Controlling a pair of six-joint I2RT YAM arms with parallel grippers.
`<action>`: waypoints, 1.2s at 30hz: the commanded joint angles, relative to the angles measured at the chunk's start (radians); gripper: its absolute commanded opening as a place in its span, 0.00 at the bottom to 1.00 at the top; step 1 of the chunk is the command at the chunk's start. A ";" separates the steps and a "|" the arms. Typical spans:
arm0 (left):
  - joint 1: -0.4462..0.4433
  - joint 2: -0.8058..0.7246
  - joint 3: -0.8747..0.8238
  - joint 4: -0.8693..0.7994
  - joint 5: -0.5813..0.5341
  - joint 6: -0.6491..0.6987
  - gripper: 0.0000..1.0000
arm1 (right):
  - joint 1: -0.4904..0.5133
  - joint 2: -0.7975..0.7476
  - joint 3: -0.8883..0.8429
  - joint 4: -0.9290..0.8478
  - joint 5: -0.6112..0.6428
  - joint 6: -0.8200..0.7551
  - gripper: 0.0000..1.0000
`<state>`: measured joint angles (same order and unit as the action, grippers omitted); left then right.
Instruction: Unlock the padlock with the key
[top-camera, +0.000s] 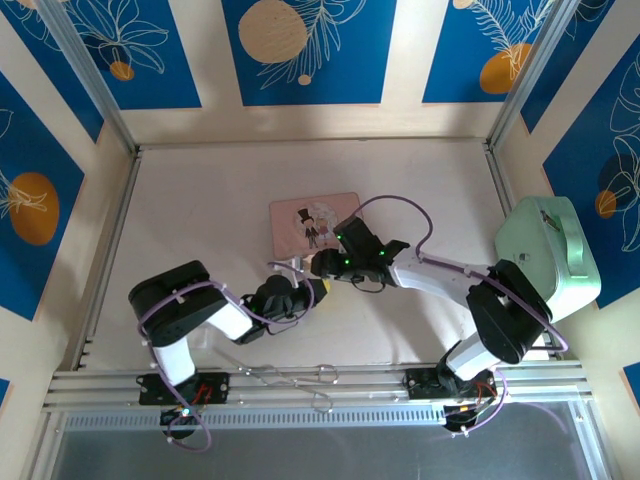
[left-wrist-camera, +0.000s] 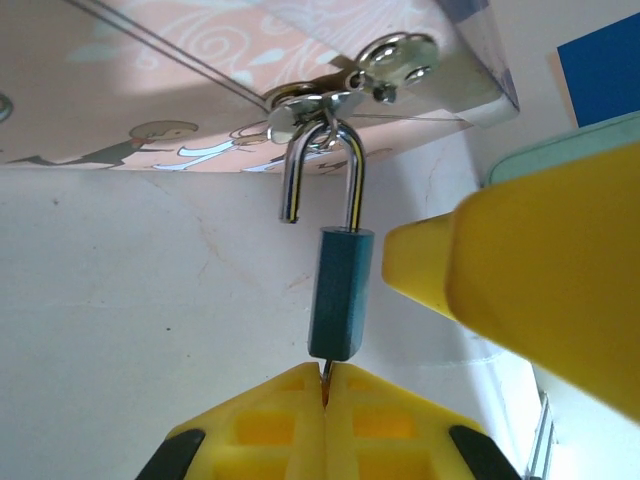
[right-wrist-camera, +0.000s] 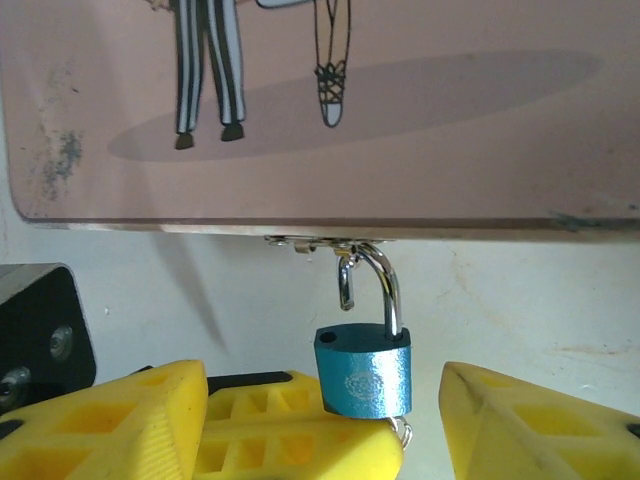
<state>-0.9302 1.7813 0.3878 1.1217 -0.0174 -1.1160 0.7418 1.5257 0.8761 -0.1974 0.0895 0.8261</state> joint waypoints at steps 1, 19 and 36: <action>0.016 0.014 -0.009 0.101 0.019 -0.024 0.00 | -0.005 0.023 0.019 0.009 -0.011 -0.015 0.61; 0.009 -0.116 0.035 -0.194 -0.029 0.116 0.00 | 0.076 0.192 0.361 -0.496 0.184 0.062 0.51; -0.056 -0.218 0.086 -0.432 -0.182 0.221 0.00 | 0.074 0.215 0.396 -0.510 0.110 0.101 0.52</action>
<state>-0.9775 1.5887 0.4534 0.7124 -0.1440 -0.9318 0.8116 1.7340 1.2549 -0.6910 0.2344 0.9028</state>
